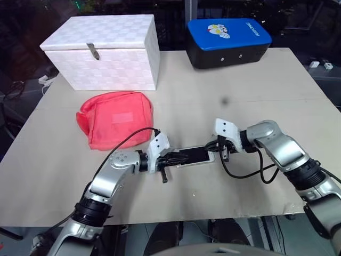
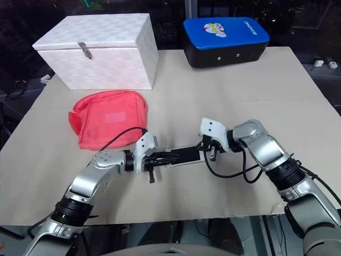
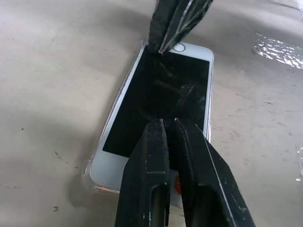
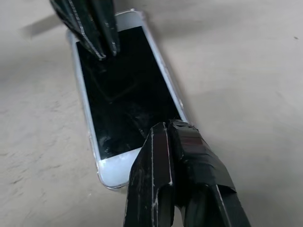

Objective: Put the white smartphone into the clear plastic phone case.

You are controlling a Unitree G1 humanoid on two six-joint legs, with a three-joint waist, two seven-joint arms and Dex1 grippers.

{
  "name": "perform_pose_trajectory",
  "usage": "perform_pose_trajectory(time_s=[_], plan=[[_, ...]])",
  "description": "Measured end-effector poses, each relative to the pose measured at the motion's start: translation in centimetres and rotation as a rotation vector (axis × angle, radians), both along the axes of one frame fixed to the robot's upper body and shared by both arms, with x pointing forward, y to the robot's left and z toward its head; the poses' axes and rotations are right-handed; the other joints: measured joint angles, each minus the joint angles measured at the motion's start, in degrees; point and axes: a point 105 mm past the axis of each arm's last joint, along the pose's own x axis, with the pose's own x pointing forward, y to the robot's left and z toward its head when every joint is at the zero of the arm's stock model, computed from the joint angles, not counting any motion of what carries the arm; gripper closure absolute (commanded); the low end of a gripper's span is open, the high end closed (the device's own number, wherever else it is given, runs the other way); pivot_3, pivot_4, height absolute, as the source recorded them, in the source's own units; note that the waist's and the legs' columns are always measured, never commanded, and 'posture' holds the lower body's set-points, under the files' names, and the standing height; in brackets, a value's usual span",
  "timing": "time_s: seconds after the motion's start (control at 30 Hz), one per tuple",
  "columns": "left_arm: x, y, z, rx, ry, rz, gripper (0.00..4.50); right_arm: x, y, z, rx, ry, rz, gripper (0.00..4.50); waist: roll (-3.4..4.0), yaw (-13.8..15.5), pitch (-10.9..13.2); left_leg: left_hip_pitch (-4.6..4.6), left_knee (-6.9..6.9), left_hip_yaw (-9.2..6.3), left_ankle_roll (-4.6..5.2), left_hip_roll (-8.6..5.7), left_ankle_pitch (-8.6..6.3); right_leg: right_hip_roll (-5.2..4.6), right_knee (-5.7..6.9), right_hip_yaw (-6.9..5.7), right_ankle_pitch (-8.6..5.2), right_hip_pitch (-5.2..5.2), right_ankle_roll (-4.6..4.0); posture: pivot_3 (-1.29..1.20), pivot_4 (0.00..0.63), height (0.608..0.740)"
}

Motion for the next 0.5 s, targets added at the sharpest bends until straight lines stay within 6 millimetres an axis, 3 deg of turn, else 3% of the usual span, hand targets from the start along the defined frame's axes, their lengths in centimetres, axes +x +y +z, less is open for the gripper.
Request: perform_pose_trajectory(time_s=[0.27, 0.33, 0.5], plan=[[0.0, -0.1, -0.6, 0.029, 0.011, 0.016, 4.17, 1.1, 0.5, -1.5, -0.033, 0.001, 0.013, 4.50, -0.13, -0.1, -1.3, 0.74, -0.23, 0.01, 0.08, -0.01, -0.05, 0.00, -0.07, 0.04, -0.03, 0.61, 0.00, 0.00, 0.150, 0.740], [-0.1, -0.2, -0.8, 0.034, 0.018, 0.015, 4.17, 1.5, 0.3, -1.9, -0.047, -0.005, 0.006, 4.50, -0.09, -0.1, -1.3, 1.31, -0.63, 0.02, 0.09, -0.01, -0.06, -0.02, -0.31, 0.07, -0.06, 1.15, 0.00, 0.00, 0.150, 0.740], [-0.1, -0.2, -1.1, 0.042, 0.022, 0.022, 4.17, 2.0, 0.2, -2.3, -0.028, -0.031, -0.004, 4.50, -0.21, -0.1, -1.9, 1.40, -0.83, 0.01, 0.08, 0.00, -0.05, 0.01, -0.38, 0.08, -0.07, 1.19, -0.01, 0.00, 0.150, 0.740]])
